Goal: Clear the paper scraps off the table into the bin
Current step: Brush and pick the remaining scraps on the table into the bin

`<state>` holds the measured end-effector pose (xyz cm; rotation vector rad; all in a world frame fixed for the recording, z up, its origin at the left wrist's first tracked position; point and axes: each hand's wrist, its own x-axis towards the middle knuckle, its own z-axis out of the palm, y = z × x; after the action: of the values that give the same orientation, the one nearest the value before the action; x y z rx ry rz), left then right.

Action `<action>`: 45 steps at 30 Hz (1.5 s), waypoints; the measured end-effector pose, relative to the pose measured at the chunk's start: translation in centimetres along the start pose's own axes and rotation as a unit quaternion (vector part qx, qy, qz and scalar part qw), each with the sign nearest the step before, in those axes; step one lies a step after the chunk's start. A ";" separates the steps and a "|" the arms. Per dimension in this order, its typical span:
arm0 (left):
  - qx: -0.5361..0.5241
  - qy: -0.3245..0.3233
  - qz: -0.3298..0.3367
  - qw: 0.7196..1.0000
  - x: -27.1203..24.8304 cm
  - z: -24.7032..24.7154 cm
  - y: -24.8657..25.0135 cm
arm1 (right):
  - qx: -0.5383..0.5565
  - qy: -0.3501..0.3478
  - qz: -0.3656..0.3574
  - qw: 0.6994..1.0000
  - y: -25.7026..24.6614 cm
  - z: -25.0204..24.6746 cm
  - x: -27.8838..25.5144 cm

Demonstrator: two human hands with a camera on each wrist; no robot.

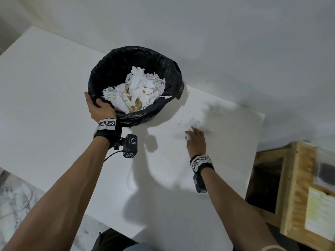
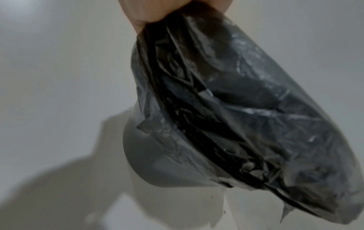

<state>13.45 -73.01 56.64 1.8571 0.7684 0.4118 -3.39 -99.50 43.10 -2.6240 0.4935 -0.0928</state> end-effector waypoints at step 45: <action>-0.036 -0.054 -0.026 0.998 16.1 -0.7 3.9 | 0.115 0.193 -0.087 0.971 -30.3 -5.3 16.2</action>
<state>26.08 -62.66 59.45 1.7724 0.7181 0.3002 20.83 -82.51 61.33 -2.4155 0.3516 -0.6855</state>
